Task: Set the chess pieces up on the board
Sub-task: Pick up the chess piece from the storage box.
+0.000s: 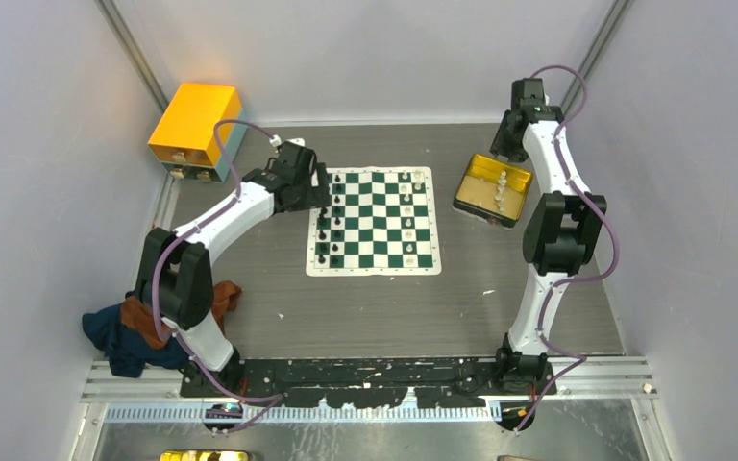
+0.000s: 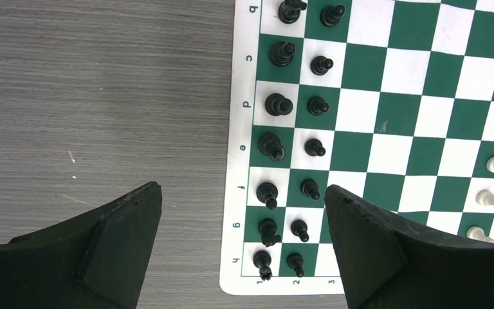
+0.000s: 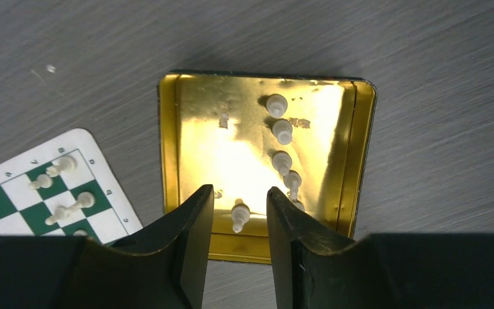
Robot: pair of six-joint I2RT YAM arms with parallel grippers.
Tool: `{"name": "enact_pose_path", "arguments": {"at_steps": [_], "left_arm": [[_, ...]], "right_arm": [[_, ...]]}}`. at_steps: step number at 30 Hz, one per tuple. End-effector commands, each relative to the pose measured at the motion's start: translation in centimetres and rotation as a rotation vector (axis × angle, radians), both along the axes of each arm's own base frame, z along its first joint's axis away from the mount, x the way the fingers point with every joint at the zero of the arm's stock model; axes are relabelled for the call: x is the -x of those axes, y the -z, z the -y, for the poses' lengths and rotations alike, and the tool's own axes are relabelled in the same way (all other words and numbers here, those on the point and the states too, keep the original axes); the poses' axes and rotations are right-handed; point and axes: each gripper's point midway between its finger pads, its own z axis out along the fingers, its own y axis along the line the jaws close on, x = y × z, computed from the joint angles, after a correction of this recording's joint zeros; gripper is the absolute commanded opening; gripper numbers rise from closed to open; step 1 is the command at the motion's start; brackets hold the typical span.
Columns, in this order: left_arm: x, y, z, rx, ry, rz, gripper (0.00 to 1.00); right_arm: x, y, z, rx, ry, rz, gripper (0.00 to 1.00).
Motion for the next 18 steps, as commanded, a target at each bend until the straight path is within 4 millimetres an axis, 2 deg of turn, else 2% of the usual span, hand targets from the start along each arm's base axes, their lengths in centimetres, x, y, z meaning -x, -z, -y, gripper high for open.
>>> {"name": "enact_pose_path", "arguments": {"at_steps": [1,11,18], "left_arm": [[-0.8,-1.8,0.6,0.039,0.000,0.065,0.98],[-1.1,-1.3,0.6,0.027,-0.001,0.054,0.98],[-1.4,-0.9,0.7,0.021,0.001,0.044,0.98]], "right_arm": [[-0.4,1.1,0.1,-0.015,0.003,-0.004,0.42],[-1.1,4.4,2.1,-0.031,0.046,-0.048,0.43],[-1.7,5.8,2.9,-0.038,0.055,-0.065,0.43]]}}
